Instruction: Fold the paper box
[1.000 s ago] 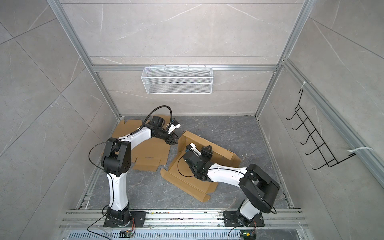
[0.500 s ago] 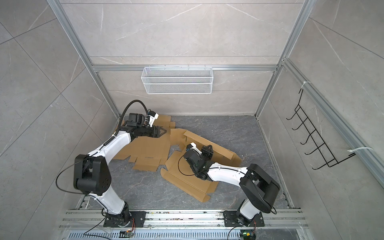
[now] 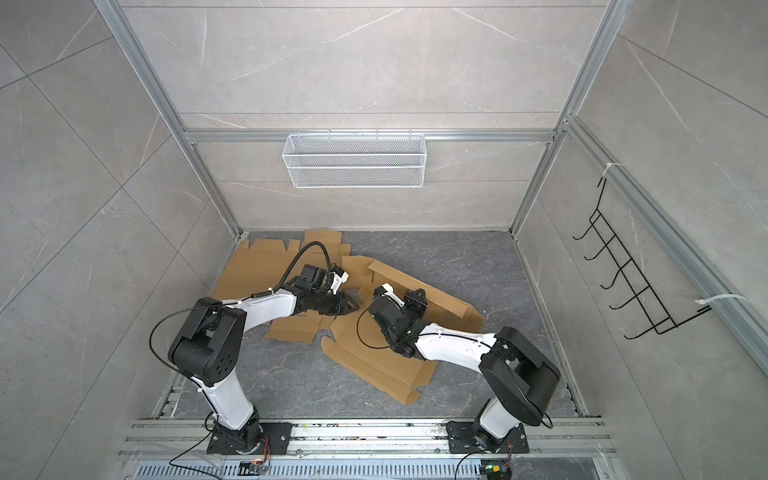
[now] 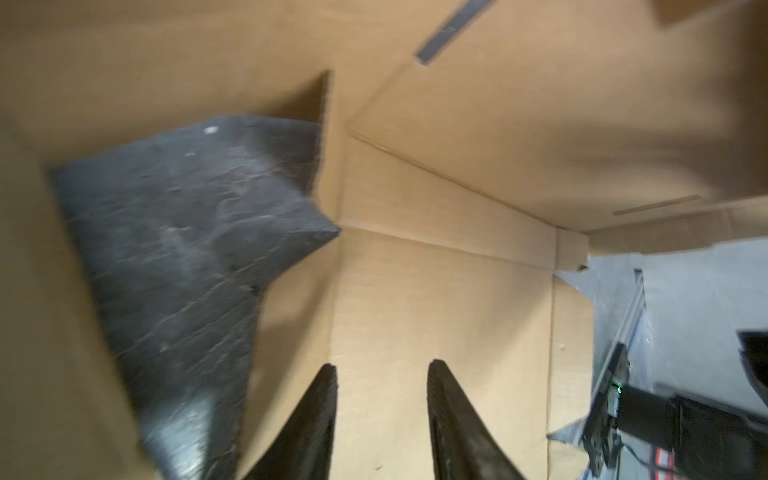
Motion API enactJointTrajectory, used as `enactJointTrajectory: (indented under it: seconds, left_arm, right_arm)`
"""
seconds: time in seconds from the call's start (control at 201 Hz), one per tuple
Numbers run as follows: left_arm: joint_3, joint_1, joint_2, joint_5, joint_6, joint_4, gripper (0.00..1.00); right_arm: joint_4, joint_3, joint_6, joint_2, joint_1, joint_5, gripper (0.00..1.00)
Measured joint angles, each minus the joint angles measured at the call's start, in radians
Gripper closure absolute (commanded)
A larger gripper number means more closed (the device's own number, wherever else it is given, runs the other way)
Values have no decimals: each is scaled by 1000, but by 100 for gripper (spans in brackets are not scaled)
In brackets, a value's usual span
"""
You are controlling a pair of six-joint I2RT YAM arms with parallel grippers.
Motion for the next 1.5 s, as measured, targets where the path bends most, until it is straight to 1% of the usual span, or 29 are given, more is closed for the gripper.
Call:
enactJointTrajectory:
  seconds: [0.129, 0.234, 0.363, 0.543, 0.667, 0.752, 0.866, 1.05, 1.185, 1.284, 1.433, 1.498]
  left_arm:
    - [-46, -8, -4, -24, -3, 8, 61]
    - [-113, -38, -8, -23, -20, 30, 62]
    - [-166, -66, -26, -24, -50, 106, 62]
    - [-224, -82, -32, -41, -113, 224, 61]
    - [-214, -90, -42, -55, -130, 203, 56]
    - [-194, -100, -65, -64, -137, 148, 54]
    - [-140, -106, -87, -68, -138, 80, 54]
    - [-26, -96, -59, -107, -75, 32, 55]
    - [-25, -72, -13, -155, -46, 20, 58]
    - [-34, -63, 41, -174, -34, 34, 62]
    - [-58, -62, 40, -179, -26, 82, 63]
    - [-75, -63, 30, -179, -26, 105, 61]
  right_arm:
    - [10, 2, -19, -3, -35, -25, 100]
    - [21, 2, -54, -5, -78, -54, 100]
    - [25, 9, -98, -6, -101, -80, 100]
    - [40, 20, -132, -6, -103, -99, 100]
    - [44, 20, -140, -6, -105, -100, 100]
    - [48, 20, -140, -7, -104, -113, 100]
    - [48, 20, -143, -7, -104, -125, 100]
    - [51, 20, -144, -7, -103, -126, 100]
    - [55, 20, -147, -7, -103, -131, 100]
    - [56, 20, -147, -7, -101, -133, 100]
    - [56, 20, -154, -10, -99, -132, 100]
    - [56, 19, -158, -12, -98, -133, 100]
